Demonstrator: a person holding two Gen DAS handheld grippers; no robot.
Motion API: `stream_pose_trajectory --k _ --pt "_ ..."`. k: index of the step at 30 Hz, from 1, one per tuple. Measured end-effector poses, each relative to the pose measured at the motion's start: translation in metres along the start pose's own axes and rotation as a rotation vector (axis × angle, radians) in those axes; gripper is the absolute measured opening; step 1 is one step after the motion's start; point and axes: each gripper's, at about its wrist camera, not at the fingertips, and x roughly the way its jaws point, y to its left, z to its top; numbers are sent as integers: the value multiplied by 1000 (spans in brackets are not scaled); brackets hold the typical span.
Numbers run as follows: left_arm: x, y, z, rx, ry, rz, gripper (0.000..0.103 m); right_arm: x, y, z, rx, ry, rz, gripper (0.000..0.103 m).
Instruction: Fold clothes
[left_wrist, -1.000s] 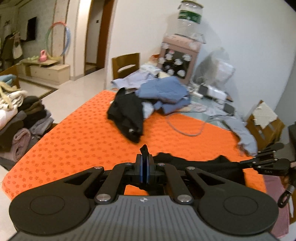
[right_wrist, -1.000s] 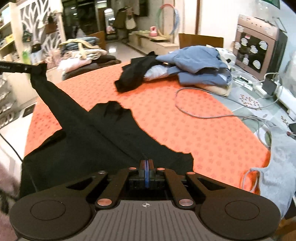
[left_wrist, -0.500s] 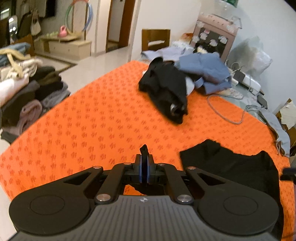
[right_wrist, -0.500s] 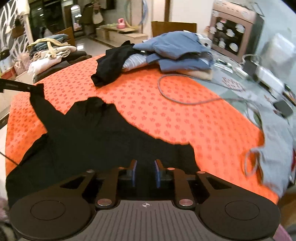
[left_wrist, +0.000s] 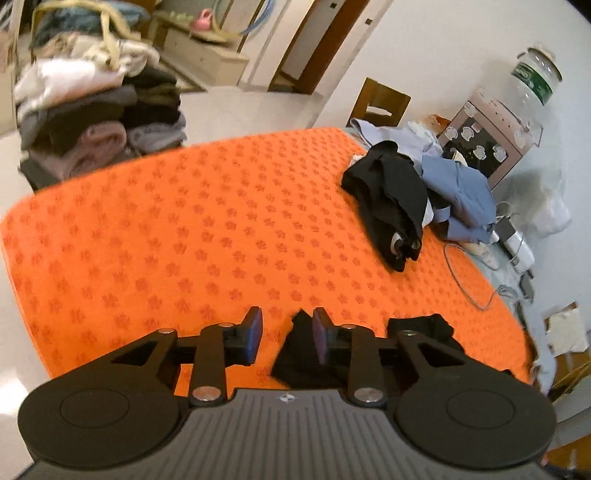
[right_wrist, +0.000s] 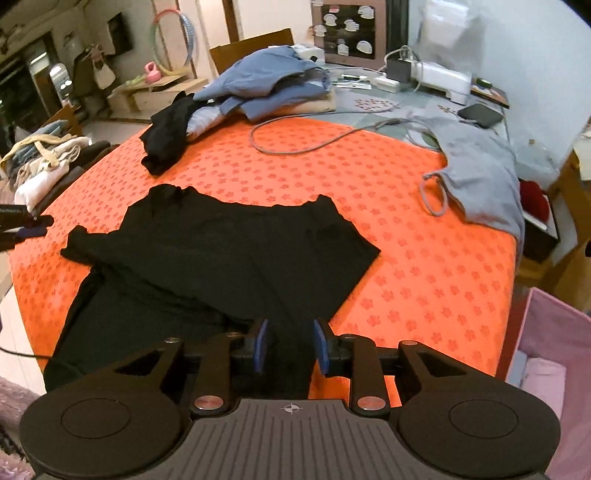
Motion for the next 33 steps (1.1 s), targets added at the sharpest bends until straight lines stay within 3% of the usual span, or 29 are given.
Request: stream_pose_trajectory --k 4,11,16,21,27,33 --pt "13 -8 -9 64 37 -10 49 0 0 1 3 -6 -3 31" --pt "33 -26 -30 210 30 59 46 -3 0 0 2 -12 -4 35" --pt "37 -36 -36 298 21 88 5 -6 -1 -4 14 -15 -8 36" --pt "14 -56 -27 324 -31 24 5 -10 -2 -6 28 -24 -11 37" --pt "-18 -118 -23 488 -90 -87 5 -12 -7 -12 53 -28 -17 38" --pt "-30 -184 -49 640 -88 -214 6 -14 -12 -20 76 -28 -21 38"
